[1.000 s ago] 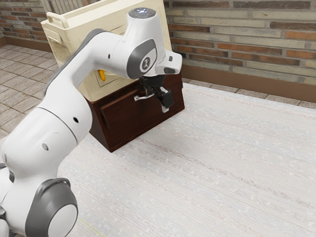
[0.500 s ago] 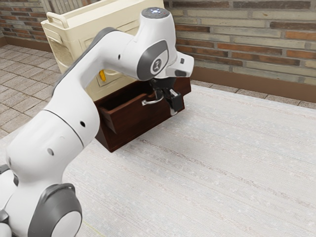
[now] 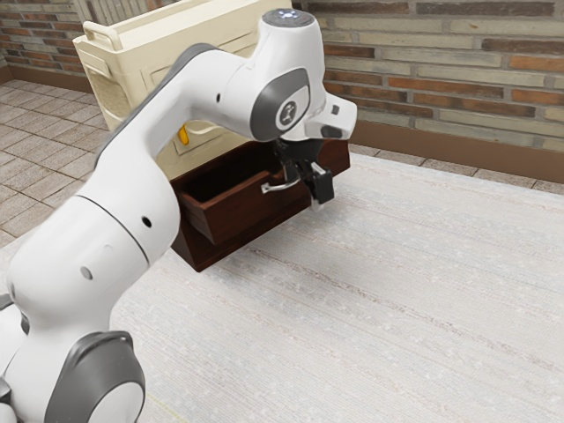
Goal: Pull the drawer handle with one arm to open the drawer
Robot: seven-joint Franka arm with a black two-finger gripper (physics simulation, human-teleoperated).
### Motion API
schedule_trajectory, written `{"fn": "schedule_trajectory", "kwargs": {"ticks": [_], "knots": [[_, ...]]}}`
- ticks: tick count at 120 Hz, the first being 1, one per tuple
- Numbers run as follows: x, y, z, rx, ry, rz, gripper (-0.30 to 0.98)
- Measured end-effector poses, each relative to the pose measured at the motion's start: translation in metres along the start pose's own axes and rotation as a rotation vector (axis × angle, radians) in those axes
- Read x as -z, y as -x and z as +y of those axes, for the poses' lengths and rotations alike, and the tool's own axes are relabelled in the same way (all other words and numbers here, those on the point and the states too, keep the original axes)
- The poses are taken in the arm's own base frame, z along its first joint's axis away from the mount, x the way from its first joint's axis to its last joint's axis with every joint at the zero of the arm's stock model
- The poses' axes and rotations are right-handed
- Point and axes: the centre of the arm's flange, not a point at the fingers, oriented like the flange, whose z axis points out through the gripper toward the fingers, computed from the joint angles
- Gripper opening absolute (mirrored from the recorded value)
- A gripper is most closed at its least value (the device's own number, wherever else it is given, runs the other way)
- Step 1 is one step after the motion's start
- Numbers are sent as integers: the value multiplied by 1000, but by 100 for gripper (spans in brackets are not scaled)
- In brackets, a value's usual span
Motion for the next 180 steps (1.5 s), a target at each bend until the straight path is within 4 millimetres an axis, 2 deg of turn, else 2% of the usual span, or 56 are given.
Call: {"fn": "schedule_trajectory", "kwargs": {"ticks": [23,41,58,78,97,104,113,122,132,141,153,165,180], "knots": [[8,-2,11,-11,11,3,67],[17,3,12,-4,22,2,67],[15,5,15,-2,36,-11,68],[17,0,28,-13,55,-6,69],[27,-4,44,-29,69,13,68],[39,-2,46,-31,70,29,68],[74,9,42,-24,66,70,68],[105,36,31,-10,90,83,68],[127,79,15,-11,156,81,68],[137,104,5,-40,199,67,69],[141,110,16,-162,239,56,69],[153,113,32,-298,253,66,68],[154,117,32,-442,267,74,68]]}}
